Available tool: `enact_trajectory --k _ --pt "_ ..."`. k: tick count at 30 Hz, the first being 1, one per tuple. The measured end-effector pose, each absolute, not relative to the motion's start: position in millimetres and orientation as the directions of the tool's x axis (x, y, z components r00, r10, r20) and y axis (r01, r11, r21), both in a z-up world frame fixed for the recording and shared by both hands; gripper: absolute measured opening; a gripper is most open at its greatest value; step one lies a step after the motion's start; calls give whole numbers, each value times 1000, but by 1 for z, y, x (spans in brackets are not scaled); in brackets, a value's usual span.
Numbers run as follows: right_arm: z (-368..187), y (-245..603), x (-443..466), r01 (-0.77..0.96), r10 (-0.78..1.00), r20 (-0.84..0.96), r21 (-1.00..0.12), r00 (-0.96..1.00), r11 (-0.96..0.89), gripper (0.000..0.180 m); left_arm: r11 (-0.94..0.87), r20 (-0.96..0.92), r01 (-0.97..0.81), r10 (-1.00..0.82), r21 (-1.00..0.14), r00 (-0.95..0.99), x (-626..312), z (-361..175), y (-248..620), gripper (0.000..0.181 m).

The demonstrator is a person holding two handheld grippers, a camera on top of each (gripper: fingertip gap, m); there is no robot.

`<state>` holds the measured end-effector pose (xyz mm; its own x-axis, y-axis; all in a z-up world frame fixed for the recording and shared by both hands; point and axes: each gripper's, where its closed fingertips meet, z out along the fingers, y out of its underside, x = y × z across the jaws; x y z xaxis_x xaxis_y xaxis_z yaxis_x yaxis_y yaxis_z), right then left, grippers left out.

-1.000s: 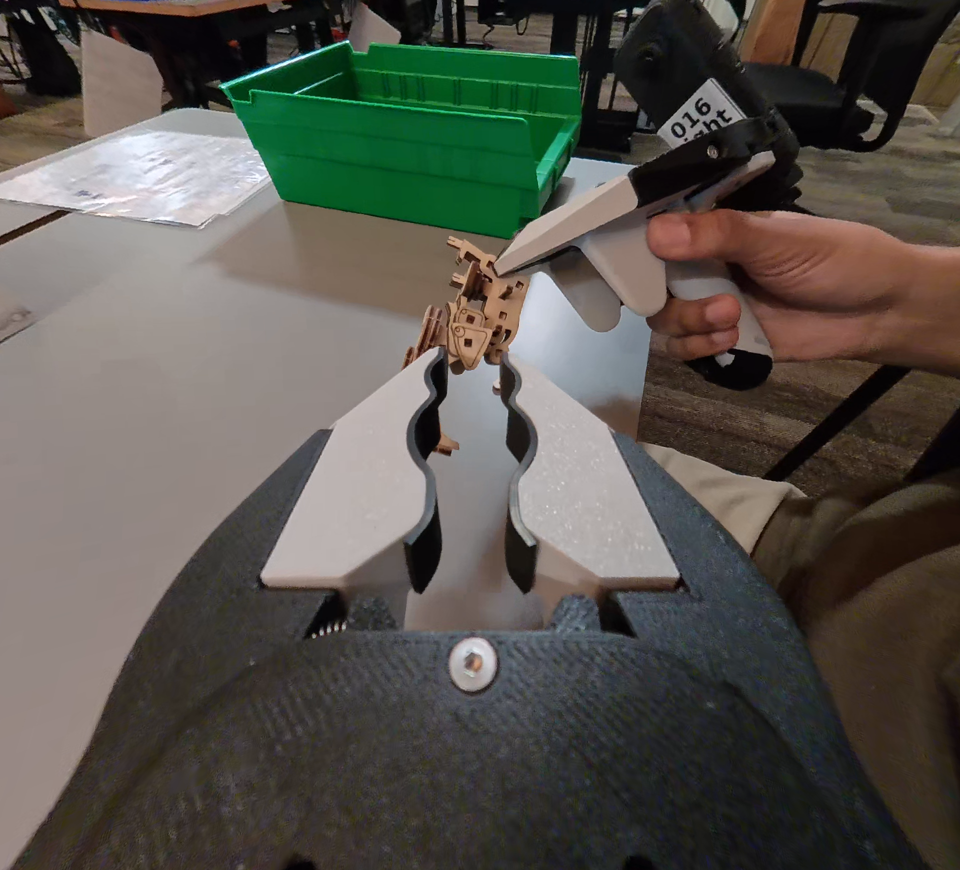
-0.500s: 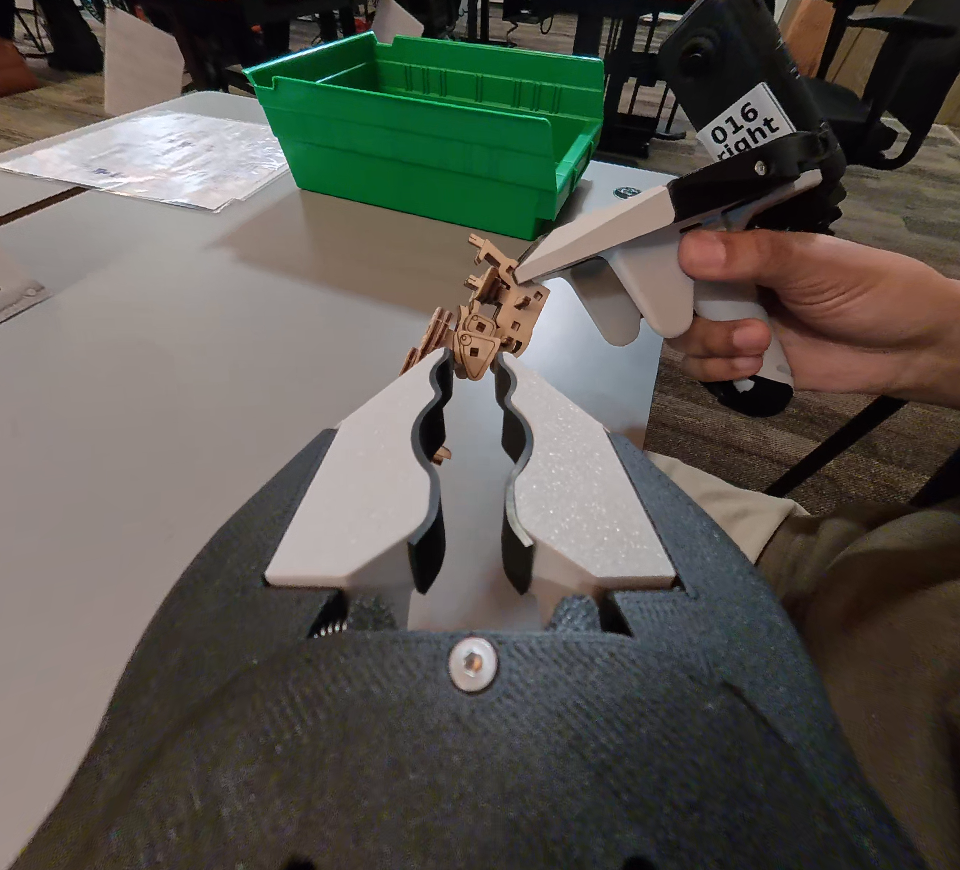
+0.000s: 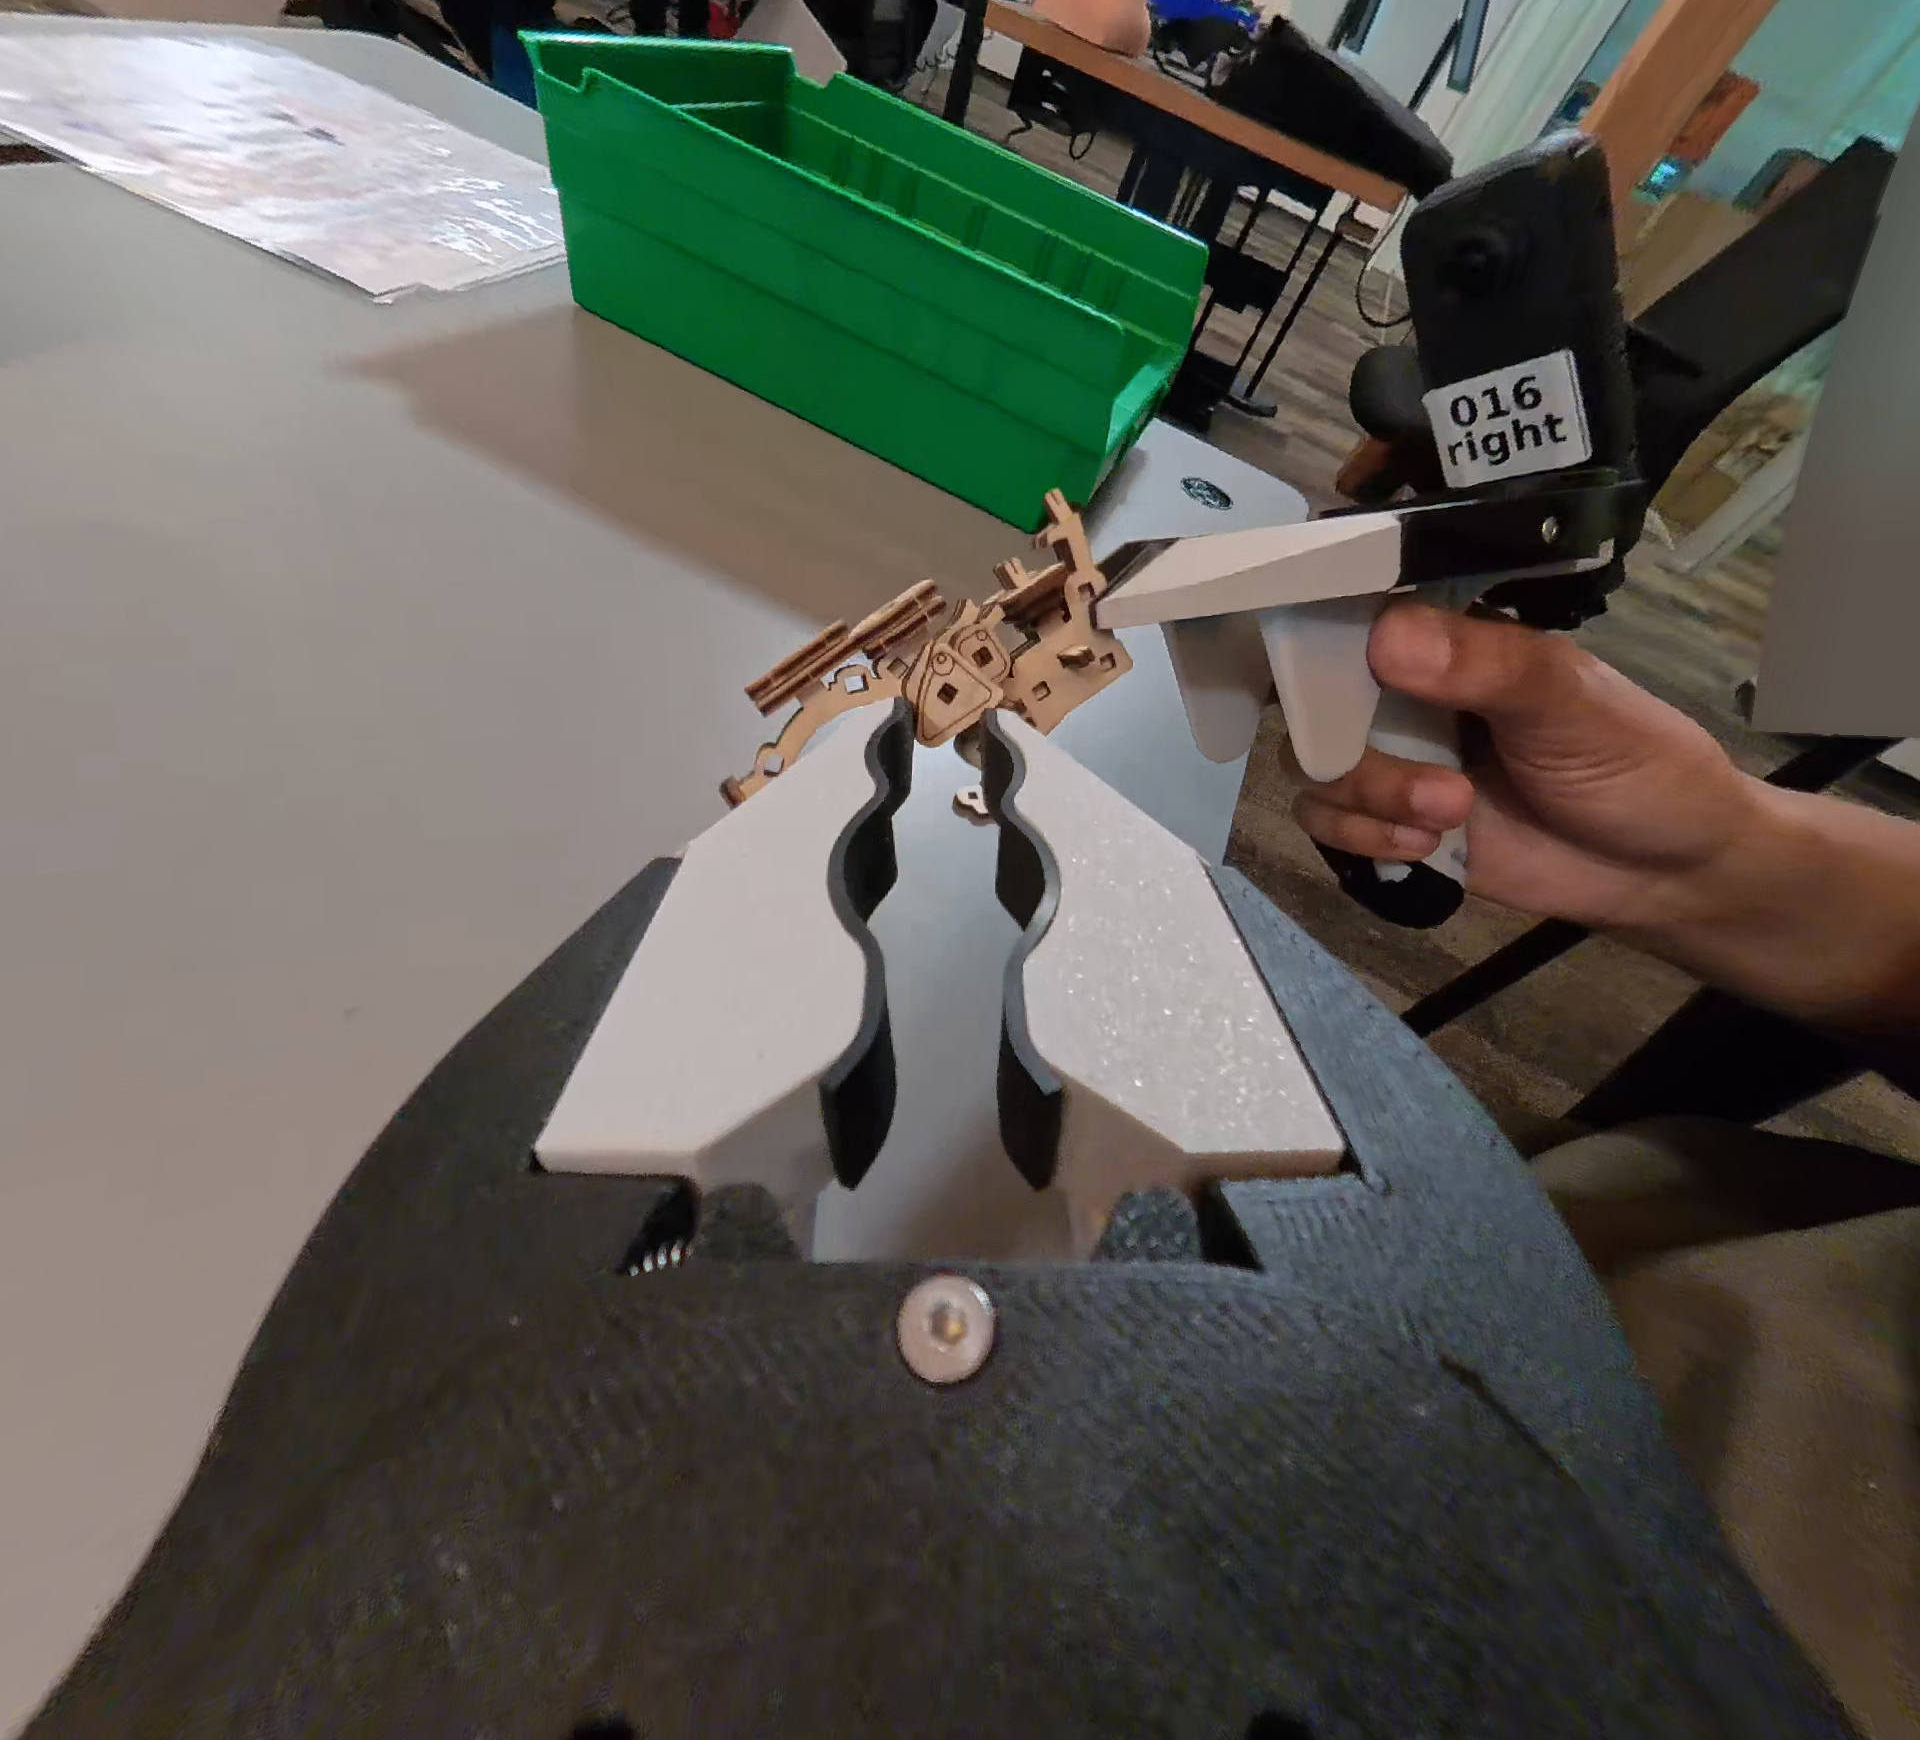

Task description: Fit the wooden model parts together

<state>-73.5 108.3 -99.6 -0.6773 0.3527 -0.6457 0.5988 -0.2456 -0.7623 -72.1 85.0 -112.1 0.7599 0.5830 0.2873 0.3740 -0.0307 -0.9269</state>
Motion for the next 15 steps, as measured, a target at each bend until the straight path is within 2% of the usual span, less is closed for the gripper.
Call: enact_trajectory --k 4,15 --pt "-99 109 -74 594 355 -639 -768 -682 -241 8 -60 234 335 603 -940 763 -72 -112 86 8" --pt "-100 107 -73 606 345 -648 -760 -679 -236 8 -32 295 391 599 -920 744 -73 -112 83 7"
